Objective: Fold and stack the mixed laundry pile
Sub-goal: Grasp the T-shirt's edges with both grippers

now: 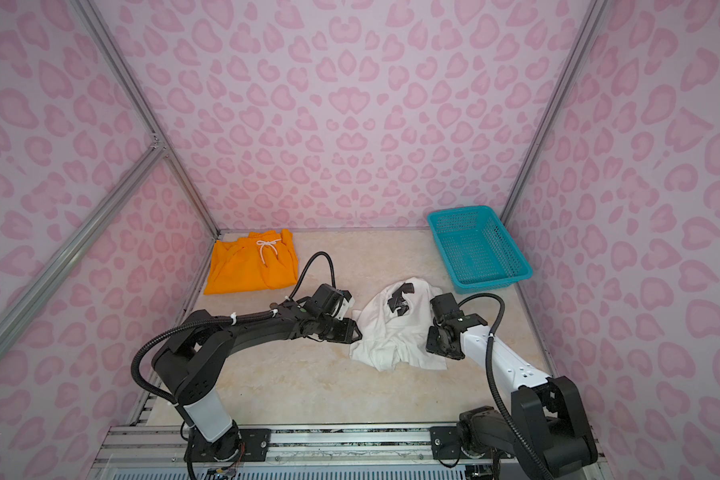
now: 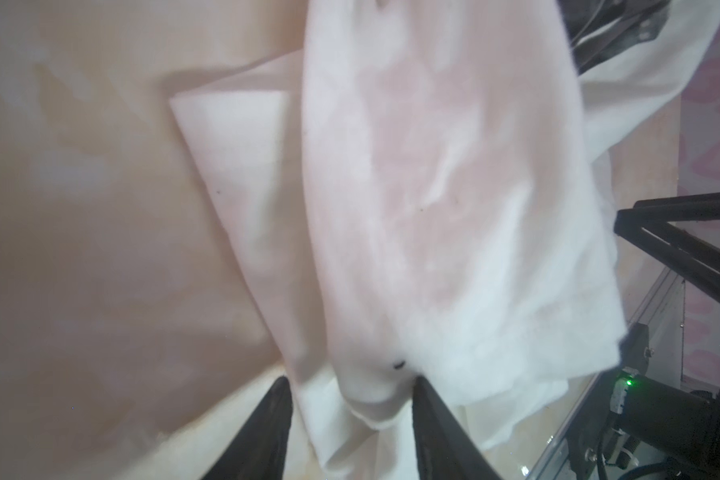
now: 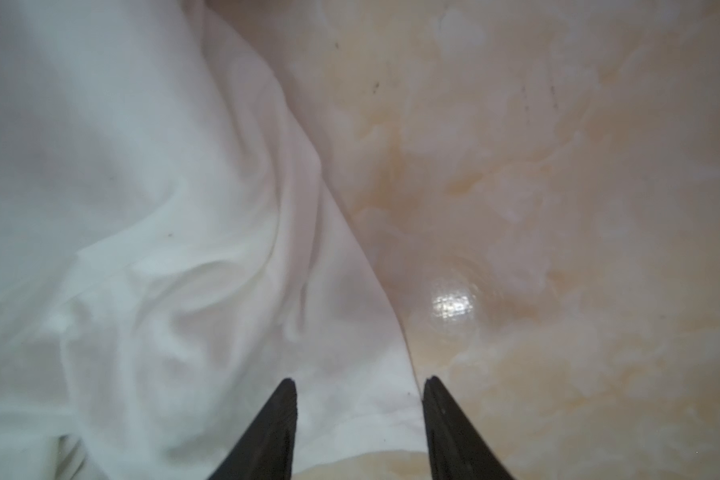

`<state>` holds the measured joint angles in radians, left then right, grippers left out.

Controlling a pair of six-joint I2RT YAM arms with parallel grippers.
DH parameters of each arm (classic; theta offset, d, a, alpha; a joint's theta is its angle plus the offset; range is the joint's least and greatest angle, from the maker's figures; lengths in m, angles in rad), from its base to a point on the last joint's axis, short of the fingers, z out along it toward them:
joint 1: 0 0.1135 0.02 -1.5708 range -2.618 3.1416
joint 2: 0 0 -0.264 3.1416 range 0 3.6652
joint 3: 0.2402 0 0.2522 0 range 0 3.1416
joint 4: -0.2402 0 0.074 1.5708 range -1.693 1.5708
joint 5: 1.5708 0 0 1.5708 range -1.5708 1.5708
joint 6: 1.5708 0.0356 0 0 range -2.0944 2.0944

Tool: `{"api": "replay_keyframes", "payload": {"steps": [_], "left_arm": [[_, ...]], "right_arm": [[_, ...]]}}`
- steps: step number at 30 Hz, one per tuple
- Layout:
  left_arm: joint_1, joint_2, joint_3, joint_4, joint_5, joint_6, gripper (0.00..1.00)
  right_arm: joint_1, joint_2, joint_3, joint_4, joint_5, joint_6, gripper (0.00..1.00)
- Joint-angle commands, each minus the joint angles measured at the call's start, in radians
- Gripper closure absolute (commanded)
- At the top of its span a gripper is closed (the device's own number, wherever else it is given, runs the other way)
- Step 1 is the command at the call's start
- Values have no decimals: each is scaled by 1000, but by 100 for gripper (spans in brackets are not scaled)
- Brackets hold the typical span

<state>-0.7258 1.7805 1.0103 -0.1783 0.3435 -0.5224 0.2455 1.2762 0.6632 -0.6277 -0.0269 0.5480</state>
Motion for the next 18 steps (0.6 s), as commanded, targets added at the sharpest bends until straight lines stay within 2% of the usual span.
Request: {"api": "replay_keyframes", "payload": {"steps": [1, 4, 6, 11, 13, 18], "left_arm": [[1, 30, 27, 28, -24, -13, 58], [1, 45, 48, 30, -20, -17, 67], [1, 41, 55, 30, -21, -21, 73], [22, 13, 77, -17, -53, -12, 96], [47, -6, 95, -57, -73, 5, 97], [151, -65, 202, -187, -85, 95, 97]], "right_arm": [[-28, 49, -37, 125, -39, 52, 49], [-34, 105, -56, 174, -70, 58, 52], [-35, 126, -68, 198, -79, 58, 58], [-43, 131, -78, 209, -54, 48, 88], [-46, 112, -61, 191, -37, 30, 99], [-48, 32, 17, 123, -23, -42, 100]]}}
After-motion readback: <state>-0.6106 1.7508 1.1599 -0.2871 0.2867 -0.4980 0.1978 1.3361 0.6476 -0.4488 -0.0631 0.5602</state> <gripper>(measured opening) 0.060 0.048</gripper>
